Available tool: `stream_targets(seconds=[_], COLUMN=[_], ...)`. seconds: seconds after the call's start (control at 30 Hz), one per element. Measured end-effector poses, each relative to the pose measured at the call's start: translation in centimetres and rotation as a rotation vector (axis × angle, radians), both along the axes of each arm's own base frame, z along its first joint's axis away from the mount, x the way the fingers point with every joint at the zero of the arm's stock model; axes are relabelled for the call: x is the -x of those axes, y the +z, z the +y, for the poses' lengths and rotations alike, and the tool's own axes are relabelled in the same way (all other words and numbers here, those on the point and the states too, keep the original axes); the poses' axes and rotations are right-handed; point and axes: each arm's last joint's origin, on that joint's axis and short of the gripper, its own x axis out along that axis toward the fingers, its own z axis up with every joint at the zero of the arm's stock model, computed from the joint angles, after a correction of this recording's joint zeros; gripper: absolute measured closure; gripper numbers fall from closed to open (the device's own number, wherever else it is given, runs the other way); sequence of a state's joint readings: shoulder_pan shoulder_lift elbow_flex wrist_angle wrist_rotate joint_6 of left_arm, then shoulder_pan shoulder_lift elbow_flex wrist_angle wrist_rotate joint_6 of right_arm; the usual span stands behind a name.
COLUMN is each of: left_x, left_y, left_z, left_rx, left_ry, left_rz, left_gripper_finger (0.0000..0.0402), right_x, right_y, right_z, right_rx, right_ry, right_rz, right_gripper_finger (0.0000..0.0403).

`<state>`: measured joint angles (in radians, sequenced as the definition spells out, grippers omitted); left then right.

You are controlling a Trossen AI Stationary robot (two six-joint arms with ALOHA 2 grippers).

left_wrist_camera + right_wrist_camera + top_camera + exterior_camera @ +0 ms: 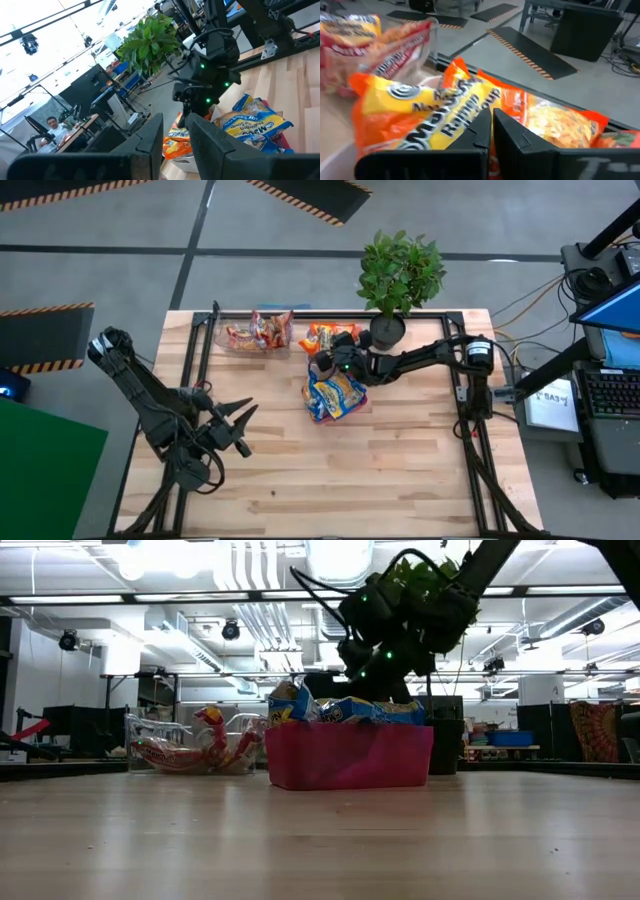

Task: Sort Maruchan noodles
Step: Put the orange noodle pack into the white bin, then adjust the red noodle packs in the transparent bin

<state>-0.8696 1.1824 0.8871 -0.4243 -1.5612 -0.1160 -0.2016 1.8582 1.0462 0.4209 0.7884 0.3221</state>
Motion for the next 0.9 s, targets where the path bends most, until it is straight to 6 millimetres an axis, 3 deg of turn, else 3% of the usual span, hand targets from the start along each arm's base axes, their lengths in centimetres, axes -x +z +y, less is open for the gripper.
stream_targets(seconds=[0.23, 0.47, 0.57, 0.63, 0.8, 0.9], left_x=[0.0, 0.0, -0.1, -0.2, -1.2, -2.2], left_y=[0.0, 0.0, 0.0, 0.2, 3.8, 5.4], left_z=[0.0, 0.0, -0.1, -0.2, -0.7, -0.7], left_rx=[0.008, 0.034, 0.077, 0.134, 0.338, 0.409], left_ry=[0.0, -0.009, -0.023, -0.022, -0.043, -0.088], left_rz=[-0.007, -0.016, -0.034, -0.082, -0.227, -0.23], left_gripper_finger=[0.0325, 0.0326, 0.0326, 0.0326, 0.0326, 0.0326], right_x=[-0.3, -0.6, -0.5, -0.2, 2.3, 4.8], right_y=[2.7, -0.8, -0.3, 1.7, 11.4, 13.8], right_z=[0.0, -0.3, -0.2, 0.6, 5.2, 9.2], right_rx=[0.04, -0.009, -0.012, 0.009, 0.079, 0.12], right_ry=[0.018, -0.008, 0.004, 0.046, 0.292, 0.48], right_rz=[-0.053, 0.006, 0.004, 0.027, -0.079, -0.06], right_gripper_finger=[0.0394, 0.0394, 0.0394, 0.0394, 0.0394, 0.0394])
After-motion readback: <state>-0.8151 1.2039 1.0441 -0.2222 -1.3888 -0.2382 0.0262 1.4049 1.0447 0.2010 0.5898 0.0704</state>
